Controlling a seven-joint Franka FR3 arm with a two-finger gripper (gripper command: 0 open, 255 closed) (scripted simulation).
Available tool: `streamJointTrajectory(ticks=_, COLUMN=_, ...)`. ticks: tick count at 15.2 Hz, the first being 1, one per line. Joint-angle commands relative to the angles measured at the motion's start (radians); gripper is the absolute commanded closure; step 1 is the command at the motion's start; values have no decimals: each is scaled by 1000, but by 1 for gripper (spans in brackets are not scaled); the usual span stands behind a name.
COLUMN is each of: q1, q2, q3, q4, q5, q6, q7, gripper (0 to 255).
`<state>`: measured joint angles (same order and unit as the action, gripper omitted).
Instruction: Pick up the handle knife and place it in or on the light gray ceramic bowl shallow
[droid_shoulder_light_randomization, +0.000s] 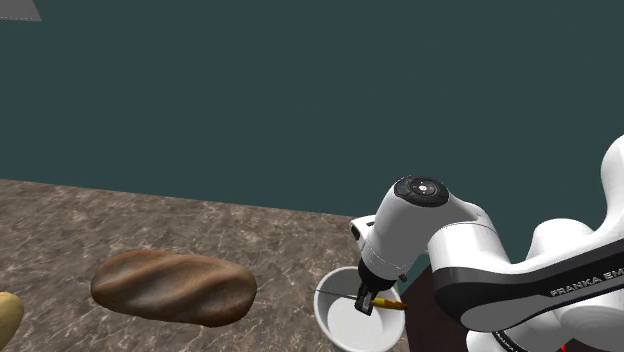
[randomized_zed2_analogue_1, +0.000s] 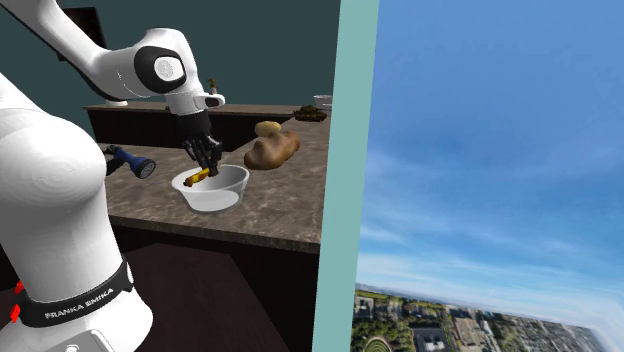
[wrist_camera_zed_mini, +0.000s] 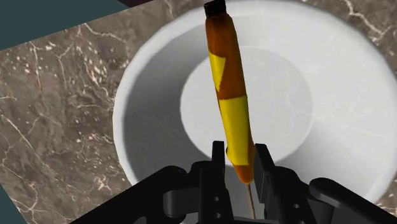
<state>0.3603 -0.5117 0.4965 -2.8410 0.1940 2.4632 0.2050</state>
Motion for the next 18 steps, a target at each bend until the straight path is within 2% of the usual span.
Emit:
streamJointTrajectory(ticks=1, q1=0, q2=0, q3=0, q4=0, q5=0, q6=1, q7=0, gripper=255)
streamJointTrajectory(ticks=2, q1=0, q2=0, q3=0, q4=0, q5=0, q6=1, q7=0, gripper=255)
streamJointTrajectory(ticks=3, q1=0, q2=0, q3=0, q4=0, q5=0, q6=1, q7=0, gripper=0)
streamJointTrajectory(ticks=8, q1=0, q2=0, q3=0, q4=0, q5=0, q6=1, q7=0, gripper=0)
streamJointTrajectory(ticks=12, q1=31, q2=-126, q3=-42, q4=55, q5=9, q6=-180, q7=-15, gripper=0)
streamJointTrajectory(ticks=18, q1=31, q2=-126, q3=-42, q4=55, q5=9, q6=-180, q7=-15, gripper=0)
